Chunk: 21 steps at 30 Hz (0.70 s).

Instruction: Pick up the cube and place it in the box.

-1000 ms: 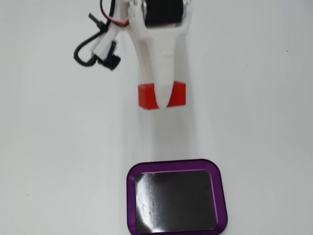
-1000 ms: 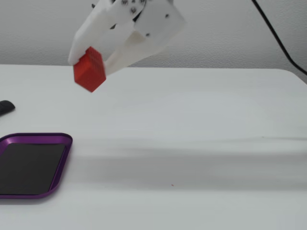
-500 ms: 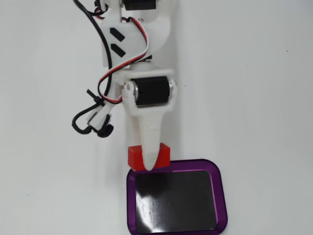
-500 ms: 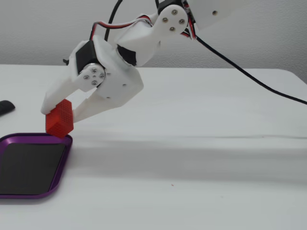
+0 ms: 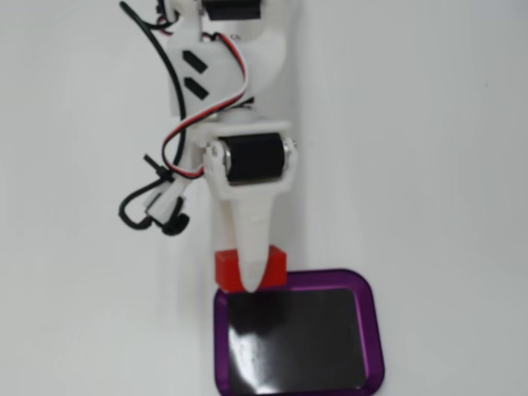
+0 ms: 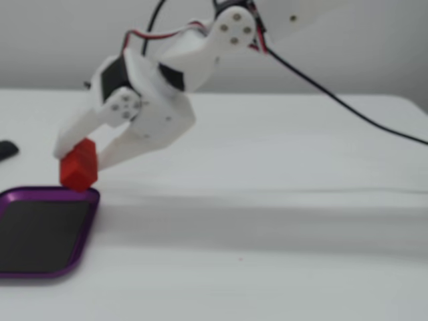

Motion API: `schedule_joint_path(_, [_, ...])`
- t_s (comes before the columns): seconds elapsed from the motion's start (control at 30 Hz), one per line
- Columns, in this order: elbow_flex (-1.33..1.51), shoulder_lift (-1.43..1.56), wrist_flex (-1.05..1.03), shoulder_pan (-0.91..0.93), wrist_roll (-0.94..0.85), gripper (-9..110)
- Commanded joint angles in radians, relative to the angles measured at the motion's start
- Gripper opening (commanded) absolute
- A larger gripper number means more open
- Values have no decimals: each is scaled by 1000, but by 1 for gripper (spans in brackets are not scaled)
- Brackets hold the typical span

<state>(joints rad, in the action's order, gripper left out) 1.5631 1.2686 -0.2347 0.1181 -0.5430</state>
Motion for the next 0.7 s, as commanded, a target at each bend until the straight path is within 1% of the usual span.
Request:
schedule_joint_path(0.0, [-49, 58, 2, -9, 0, 1])
schedule_joint_path(0.07, [-49, 60, -11, -9, 0, 4])
schedule_joint_path(0.13, [-52, 60, -58, -9, 0, 9])
schedule_joint_path(0.2, [-75, 61, -104, -11, 0, 11])
schedule_joint_path(0.47, [-232, 61, -305, 0, 2, 11])
schedule_joint_path(0.53, [-287, 63, -387, 0, 3, 12])
schedule_joint_path(0.67, [-411, 135, -638, 2, 3, 12])
